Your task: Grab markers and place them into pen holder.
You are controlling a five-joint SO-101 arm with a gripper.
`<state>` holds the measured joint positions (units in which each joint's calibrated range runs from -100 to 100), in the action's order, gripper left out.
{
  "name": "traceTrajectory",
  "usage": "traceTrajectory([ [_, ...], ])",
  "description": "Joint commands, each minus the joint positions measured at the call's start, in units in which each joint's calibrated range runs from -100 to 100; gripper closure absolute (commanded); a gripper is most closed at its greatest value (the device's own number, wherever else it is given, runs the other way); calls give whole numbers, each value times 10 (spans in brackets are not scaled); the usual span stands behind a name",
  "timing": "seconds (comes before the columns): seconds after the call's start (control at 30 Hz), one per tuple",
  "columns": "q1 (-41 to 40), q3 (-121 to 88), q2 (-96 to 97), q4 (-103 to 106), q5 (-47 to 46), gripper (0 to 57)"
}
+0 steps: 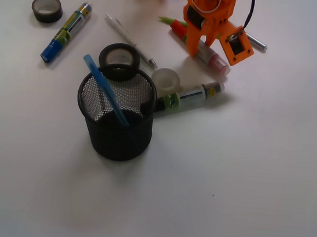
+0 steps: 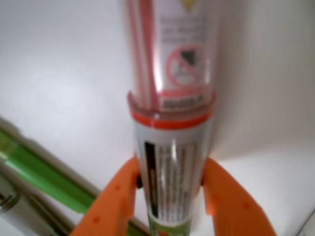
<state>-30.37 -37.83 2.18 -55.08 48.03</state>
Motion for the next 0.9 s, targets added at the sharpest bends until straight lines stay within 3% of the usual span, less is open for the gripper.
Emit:
traceTrajectory([
  [0.0, -3, 17, 0, 27, -10, 569],
  [0.2, -2, 56, -6, 26, -21, 572],
  [0.57, 66, 515, -43, 15, -41, 572],
  [0.87, 178, 531, -41, 209, -41, 572],
])
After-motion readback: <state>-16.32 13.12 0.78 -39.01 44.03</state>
